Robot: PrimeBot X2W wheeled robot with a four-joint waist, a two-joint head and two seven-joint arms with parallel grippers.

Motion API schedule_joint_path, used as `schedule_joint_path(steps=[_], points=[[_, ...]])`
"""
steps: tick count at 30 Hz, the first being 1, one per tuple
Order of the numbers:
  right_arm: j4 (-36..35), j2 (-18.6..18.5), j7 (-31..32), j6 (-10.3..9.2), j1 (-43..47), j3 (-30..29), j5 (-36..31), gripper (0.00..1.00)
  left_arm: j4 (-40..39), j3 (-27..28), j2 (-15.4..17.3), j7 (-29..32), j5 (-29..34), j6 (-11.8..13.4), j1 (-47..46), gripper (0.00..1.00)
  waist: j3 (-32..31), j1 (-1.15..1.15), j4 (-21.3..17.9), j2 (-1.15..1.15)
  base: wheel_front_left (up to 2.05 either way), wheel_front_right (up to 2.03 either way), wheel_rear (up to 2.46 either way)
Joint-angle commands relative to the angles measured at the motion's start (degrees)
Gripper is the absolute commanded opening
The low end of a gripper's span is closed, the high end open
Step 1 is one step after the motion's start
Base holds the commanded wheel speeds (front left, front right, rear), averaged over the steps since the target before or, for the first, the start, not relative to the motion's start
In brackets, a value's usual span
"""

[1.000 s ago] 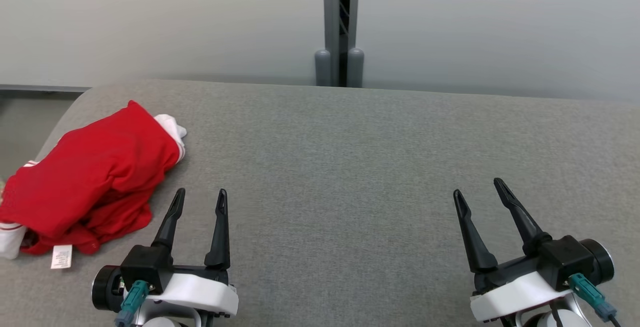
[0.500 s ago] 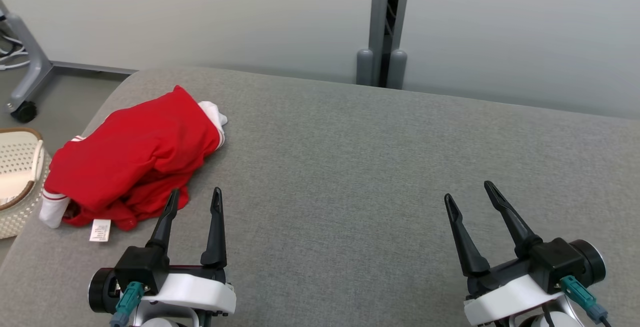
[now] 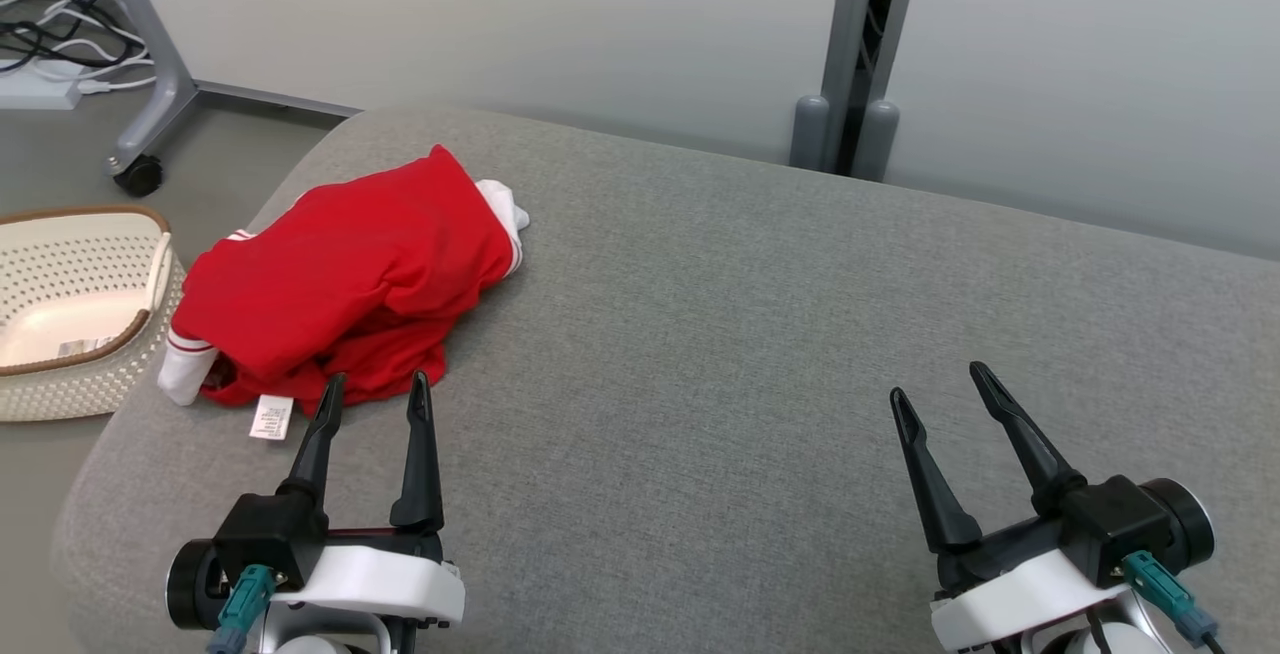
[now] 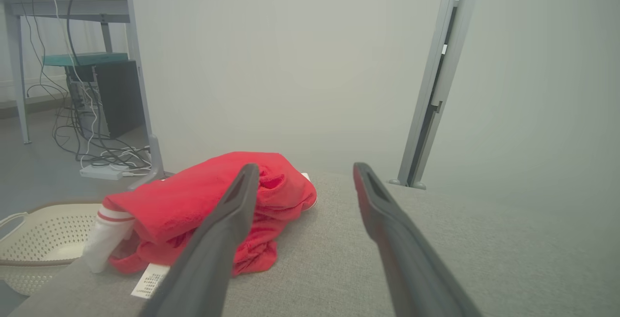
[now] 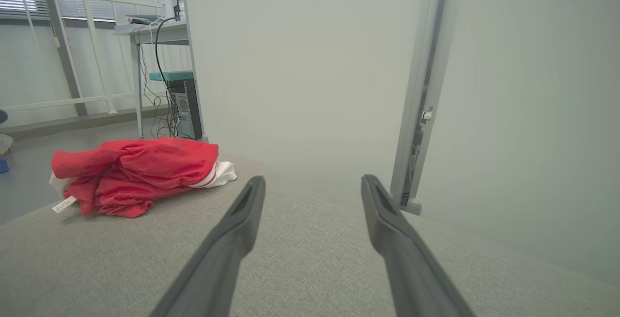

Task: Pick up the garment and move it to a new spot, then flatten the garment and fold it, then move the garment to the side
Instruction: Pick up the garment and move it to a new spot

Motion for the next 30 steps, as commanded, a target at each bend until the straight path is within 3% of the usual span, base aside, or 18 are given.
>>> schedule_joint_path(steps=[1,19,30], points=[[0.0,-0.4,-0.4,0.01,0.3,-0.1,0.2,1.0,-0.4,0.2,0.2,-0.2,0.1,0.4,0.3,1.0,0.1,0.0,0.7,0.0,0.0,0.0,0.0],[0.5,-0.9,-0.4,0.01,-0.5,0.5,0.7,1.0,0.1,2.3,0.3,-0.2,-1.8,1.1,-0.8,1.0,1.5,0.0,1.0,0.0,0.0,0.0,0.0],[0.8,-3.2,-0.4,0.01,-3.5,1.1,1.1,1.0,6.6,7.9,0.3,-0.2,-2.9,0.0,-9.6,1.0,6.5,0.0,-1.7,0.0,0.0,0.0,0.0]])
